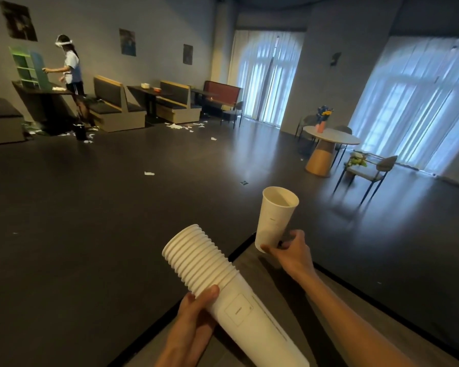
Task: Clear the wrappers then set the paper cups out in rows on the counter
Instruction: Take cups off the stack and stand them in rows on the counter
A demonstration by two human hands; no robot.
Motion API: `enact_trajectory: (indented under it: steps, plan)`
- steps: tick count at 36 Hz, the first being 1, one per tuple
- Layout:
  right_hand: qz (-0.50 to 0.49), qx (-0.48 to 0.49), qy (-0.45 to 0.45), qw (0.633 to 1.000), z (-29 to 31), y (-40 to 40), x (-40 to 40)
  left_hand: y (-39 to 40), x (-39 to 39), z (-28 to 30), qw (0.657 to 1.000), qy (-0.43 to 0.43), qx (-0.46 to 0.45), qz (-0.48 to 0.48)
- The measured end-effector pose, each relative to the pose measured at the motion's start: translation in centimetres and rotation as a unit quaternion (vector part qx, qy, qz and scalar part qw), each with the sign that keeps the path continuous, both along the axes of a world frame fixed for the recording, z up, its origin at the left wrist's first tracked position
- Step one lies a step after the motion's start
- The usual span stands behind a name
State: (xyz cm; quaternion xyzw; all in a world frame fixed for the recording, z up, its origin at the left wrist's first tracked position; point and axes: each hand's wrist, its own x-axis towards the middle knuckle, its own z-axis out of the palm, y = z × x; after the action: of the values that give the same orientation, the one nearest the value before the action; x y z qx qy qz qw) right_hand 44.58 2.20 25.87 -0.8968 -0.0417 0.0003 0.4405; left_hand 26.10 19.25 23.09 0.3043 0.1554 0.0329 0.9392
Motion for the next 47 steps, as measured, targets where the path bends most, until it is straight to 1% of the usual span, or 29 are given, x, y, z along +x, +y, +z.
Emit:
enact_trajectory:
  steps: [1, 3, 7, 10, 11, 13, 16, 19, 21, 23, 25, 27, 29, 32, 34, 37, 39, 42, 44, 47]
  plan:
    - [0.006, -0.012, 0.001, 1.0, -0.2, -0.4, -1.1, 0.0, 0.0, -0.2, 1.0, 0.004, 0.0, 0.003]
    - [0.054, -0.031, 0.016, 0.998, -0.7, -1.1, -3.5, -0.1, 0.0, -0.3, 1.0, 0.011, -0.001, 0.003]
    - [0.196, -0.016, 0.114, 0.974, -0.1, -2.2, -8.0, -0.5, -0.4, -0.1, 1.0, 0.015, -0.005, 0.024]
    - [0.251, 0.011, 0.187, 0.95, 1.4, -2.9, -9.9, -0.9, -0.7, 0.2, 0.999, 0.006, 0.017, 0.039]
    - [0.275, 0.002, 0.206, 0.939, 1.9, -3.1, -10.2, -1.0, -0.8, 0.2, 0.999, 0.003, 0.02, 0.043]
    - [0.303, -0.053, 0.22, 0.926, 2.2, -3.3, -10.4, -1.0, -0.9, 0.1, 0.998, -0.007, 0.015, 0.054]
    - [0.305, -0.112, 0.196, 0.925, 2.6, -3.8, -10.4, -1.1, -1.1, 0.1, 0.998, -0.021, 0.009, 0.063]
    - [0.316, -0.134, 0.168, 0.924, 3.0, -4.4, -10.4, -1.4, -1.4, 0.2, 0.995, -0.016, 0.061, 0.073]
    - [0.317, -0.158, 0.129, 0.926, 3.2, -4.8, -10.4, -1.7, -1.4, 0.2, 0.993, -0.008, 0.084, 0.082]
    - [0.311, -0.192, 0.066, 0.928, 3.5, -5.0, -10.6, -2.0, -1.3, 0.2, 0.991, 0.003, 0.087, 0.099]
    - [0.289, -0.237, -0.018, 0.927, 3.7, -5.2, -10.8, -2.1, -1.2, 0.2, 0.99, 0.011, 0.07, 0.119]
    - [0.264, -0.287, -0.109, 0.914, 3.6, -5.9, -10.5, -1.7, -1.2, 0.2, 0.989, 0.013, 0.032, 0.143]
    - [0.236, -0.307, -0.171, 0.906, 3.5, -6.9, -9.9, -0.8, -1.1, 0.1, 0.987, -0.005, -0.023, 0.156]
    - [0.163, -0.25, -0.203, 0.933, 3.3, -8.6, -8.9, 0.4, -1.2, 0.3, 0.979, -0.026, -0.112, 0.171]
    - [0.118, -0.176, -0.203, 0.956, 3.3, -9.2, -8.5, 0.8, -1.2, 0.4, 0.973, -0.031, -0.149, 0.174]
    - [0.062, -0.017, -0.156, 0.986, 3.1, -8.6, -7.9, 1.1, -1.2, 0.5, 0.974, -0.049, -0.155, 0.157]
    - [0.021, 0.05, -0.12, 0.991, 2.7, -8.1, -7.0, 1.2, -1.3, 0.7, 0.978, -0.05, -0.142, 0.142]
    - [-0.004, 0.075, -0.092, 0.993, 2.2, -7.4, -5.3, 1.2, -1.4, 0.7, 0.983, -0.05, -0.131, 0.121]
    - [-0.017, 0.064, -0.082, 0.994, 2.0, -7.1, -4.3, 1.2, -1.3, 0.6, 0.985, -0.048, -0.13, 0.104]
    - [-0.032, 0.052, -0.091, 0.994, 1.7, -6.7, -3.2, 1.0, -1.2, 0.3, 0.988, -0.031, -0.118, 0.094]
